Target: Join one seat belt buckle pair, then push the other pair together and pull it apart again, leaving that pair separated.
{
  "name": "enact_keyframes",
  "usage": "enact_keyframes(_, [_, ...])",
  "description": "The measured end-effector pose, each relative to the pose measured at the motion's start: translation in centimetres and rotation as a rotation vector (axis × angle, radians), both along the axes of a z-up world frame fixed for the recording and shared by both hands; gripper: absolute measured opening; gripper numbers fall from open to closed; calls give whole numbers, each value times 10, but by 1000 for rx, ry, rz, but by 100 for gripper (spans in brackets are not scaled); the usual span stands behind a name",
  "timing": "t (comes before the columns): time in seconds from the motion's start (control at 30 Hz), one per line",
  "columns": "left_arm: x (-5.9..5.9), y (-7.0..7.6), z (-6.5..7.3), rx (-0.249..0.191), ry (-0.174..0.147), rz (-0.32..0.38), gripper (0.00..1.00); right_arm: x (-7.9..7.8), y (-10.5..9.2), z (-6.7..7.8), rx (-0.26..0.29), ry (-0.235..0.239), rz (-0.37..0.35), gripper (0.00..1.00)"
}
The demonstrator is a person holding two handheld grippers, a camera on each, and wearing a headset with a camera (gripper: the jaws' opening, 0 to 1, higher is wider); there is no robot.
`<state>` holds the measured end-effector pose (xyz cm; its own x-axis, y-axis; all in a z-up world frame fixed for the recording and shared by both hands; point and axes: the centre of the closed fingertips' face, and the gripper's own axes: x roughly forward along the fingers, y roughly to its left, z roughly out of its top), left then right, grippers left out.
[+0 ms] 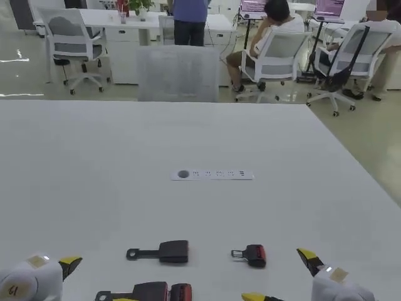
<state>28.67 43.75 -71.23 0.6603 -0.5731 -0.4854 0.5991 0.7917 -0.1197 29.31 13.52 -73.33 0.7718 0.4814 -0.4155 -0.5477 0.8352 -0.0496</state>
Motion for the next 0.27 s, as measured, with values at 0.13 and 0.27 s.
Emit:
enact_keyframes(0.13, [-6,8,3,-7,-9,13,100,-10,-1,-2,-25,4,15,100])
enact_keyframes(0.27, [-11,18,8,-27,-17,19,100,-14,-1,-3,-22,4,16,100])
